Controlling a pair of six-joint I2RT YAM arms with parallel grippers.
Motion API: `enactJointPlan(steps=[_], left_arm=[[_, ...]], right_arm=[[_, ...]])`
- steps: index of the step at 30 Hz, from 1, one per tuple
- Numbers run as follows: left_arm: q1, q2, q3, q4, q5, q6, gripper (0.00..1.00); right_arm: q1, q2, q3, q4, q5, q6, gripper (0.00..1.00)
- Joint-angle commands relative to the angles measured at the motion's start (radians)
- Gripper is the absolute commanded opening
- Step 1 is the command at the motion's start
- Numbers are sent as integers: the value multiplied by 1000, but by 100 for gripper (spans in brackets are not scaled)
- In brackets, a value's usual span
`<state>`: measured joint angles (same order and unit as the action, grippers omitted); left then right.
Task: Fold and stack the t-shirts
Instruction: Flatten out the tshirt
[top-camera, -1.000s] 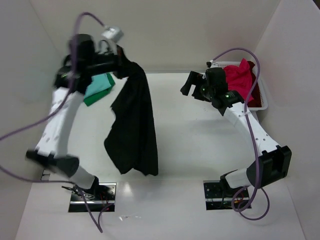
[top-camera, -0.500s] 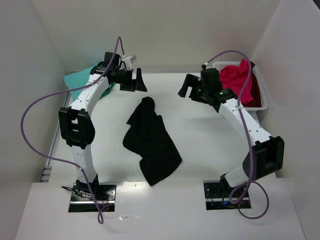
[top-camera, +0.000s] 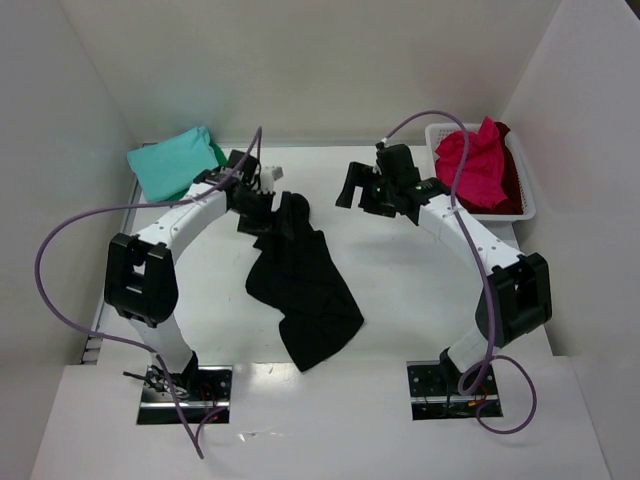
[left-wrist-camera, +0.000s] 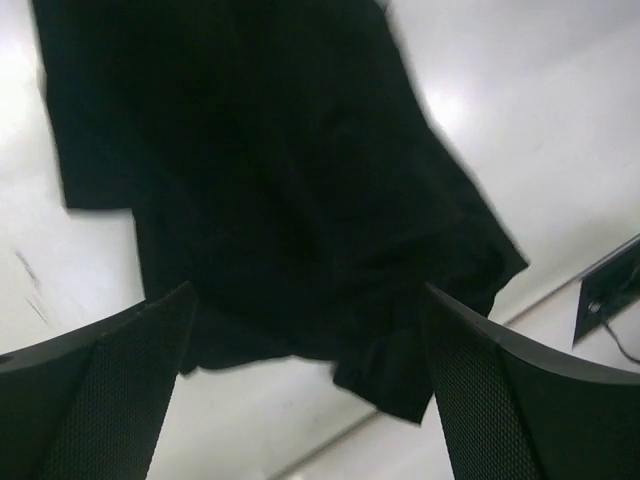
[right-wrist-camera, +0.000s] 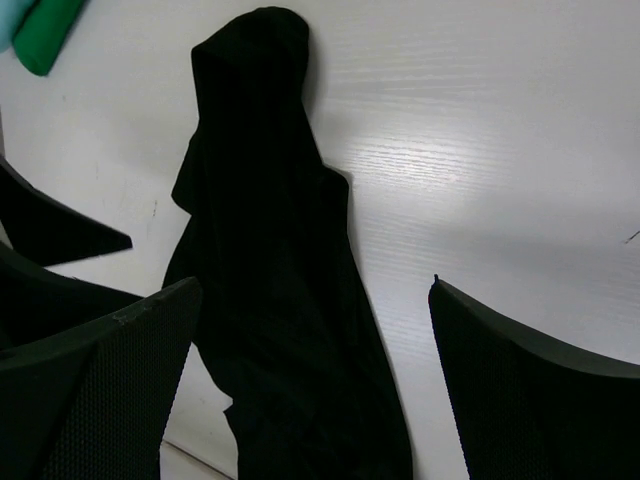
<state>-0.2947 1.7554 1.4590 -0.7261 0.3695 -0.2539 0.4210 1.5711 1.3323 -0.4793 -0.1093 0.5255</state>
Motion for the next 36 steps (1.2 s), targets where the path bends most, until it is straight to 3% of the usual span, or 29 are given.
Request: enactJointPlan(steps=[1, 5, 10, 21, 31, 36], left_arm=[[3, -74, -118, 19, -93, -131, 98], [-15, -97, -244, 85, -84, -188, 95], [-37, -79, -278, 149, -115, -235, 92], [-69, 1, -299, 263, -369, -406, 86], [-11, 21, -333, 337, -351, -464, 84], [-1, 42, -324, 356, -374, -475, 79]], right_arm=[[2, 29, 8, 25, -12, -16, 100], [2, 38, 8, 16, -12, -35, 100], [2, 20, -2, 7, -12, -45, 100], [2, -57, -59, 7, 19, -56, 100], [2, -48, -59, 16, 30, -97, 100], [2, -39, -59, 16, 20, -107, 100]])
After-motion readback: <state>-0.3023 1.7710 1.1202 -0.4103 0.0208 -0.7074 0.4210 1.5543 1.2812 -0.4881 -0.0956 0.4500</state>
